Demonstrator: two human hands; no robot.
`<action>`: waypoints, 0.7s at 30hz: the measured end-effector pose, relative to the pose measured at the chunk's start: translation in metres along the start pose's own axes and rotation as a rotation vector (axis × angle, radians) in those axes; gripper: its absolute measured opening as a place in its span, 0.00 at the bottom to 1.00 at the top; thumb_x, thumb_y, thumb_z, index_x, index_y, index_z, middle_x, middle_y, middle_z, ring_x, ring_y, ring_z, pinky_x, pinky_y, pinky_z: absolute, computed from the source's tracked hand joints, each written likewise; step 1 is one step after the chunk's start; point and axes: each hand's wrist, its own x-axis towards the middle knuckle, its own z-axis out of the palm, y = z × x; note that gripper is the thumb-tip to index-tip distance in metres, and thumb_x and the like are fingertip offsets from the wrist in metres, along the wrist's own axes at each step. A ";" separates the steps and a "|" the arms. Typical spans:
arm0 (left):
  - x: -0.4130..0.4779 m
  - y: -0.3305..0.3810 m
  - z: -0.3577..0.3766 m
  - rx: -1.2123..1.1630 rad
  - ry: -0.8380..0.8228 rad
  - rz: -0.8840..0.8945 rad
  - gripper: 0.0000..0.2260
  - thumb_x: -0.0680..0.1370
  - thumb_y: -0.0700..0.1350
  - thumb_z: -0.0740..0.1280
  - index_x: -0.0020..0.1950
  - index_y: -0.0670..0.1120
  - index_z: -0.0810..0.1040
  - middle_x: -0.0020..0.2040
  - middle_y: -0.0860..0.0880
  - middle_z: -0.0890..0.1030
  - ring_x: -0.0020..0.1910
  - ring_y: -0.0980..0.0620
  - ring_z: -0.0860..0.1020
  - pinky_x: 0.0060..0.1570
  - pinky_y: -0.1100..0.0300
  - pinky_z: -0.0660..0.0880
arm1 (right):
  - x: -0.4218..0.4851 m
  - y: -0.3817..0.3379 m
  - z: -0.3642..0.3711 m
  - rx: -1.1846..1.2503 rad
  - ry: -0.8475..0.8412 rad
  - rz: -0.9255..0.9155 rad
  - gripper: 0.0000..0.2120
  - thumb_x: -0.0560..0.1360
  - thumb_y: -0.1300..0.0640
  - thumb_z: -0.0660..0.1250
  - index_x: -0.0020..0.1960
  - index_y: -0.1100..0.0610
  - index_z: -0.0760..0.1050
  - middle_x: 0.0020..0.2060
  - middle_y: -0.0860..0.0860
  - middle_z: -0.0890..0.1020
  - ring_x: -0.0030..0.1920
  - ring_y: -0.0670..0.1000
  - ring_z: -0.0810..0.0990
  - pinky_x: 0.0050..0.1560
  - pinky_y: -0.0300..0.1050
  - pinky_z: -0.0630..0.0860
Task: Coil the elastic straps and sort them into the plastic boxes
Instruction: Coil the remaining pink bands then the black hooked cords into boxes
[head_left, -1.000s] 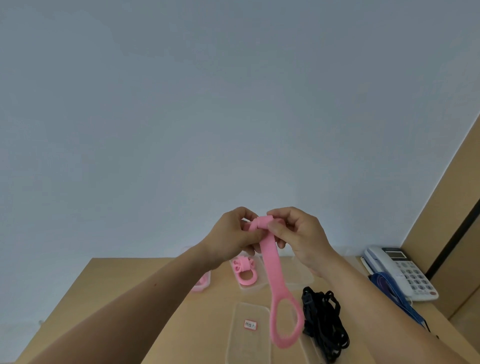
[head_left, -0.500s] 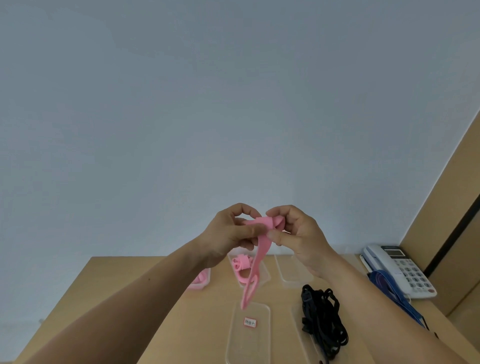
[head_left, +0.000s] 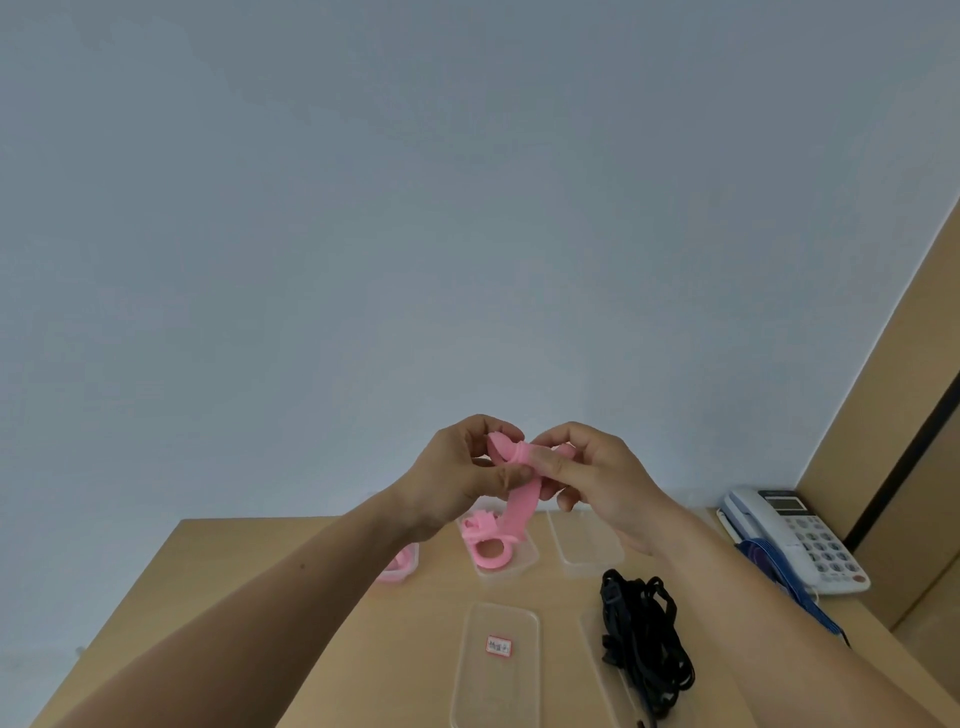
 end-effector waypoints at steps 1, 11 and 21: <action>0.000 0.000 0.000 -0.004 -0.006 -0.011 0.15 0.73 0.36 0.76 0.57 0.41 0.77 0.54 0.35 0.81 0.51 0.35 0.82 0.51 0.47 0.81 | 0.000 0.000 0.000 -0.007 0.008 -0.025 0.09 0.72 0.50 0.76 0.46 0.55 0.82 0.38 0.54 0.84 0.36 0.49 0.80 0.33 0.41 0.74; 0.001 0.008 -0.002 0.013 -0.181 -0.188 0.11 0.70 0.37 0.72 0.50 0.39 0.76 0.44 0.42 0.84 0.44 0.45 0.82 0.56 0.45 0.78 | -0.003 0.006 0.003 -0.036 0.022 -0.178 0.12 0.71 0.67 0.74 0.44 0.50 0.81 0.37 0.43 0.79 0.36 0.43 0.78 0.38 0.35 0.75; 0.002 0.007 -0.001 -0.081 -0.118 -0.203 0.15 0.77 0.42 0.70 0.58 0.33 0.74 0.47 0.36 0.83 0.46 0.40 0.83 0.51 0.45 0.80 | 0.000 0.011 0.004 -0.065 0.047 -0.175 0.18 0.67 0.68 0.77 0.47 0.46 0.80 0.44 0.51 0.83 0.45 0.51 0.83 0.49 0.47 0.82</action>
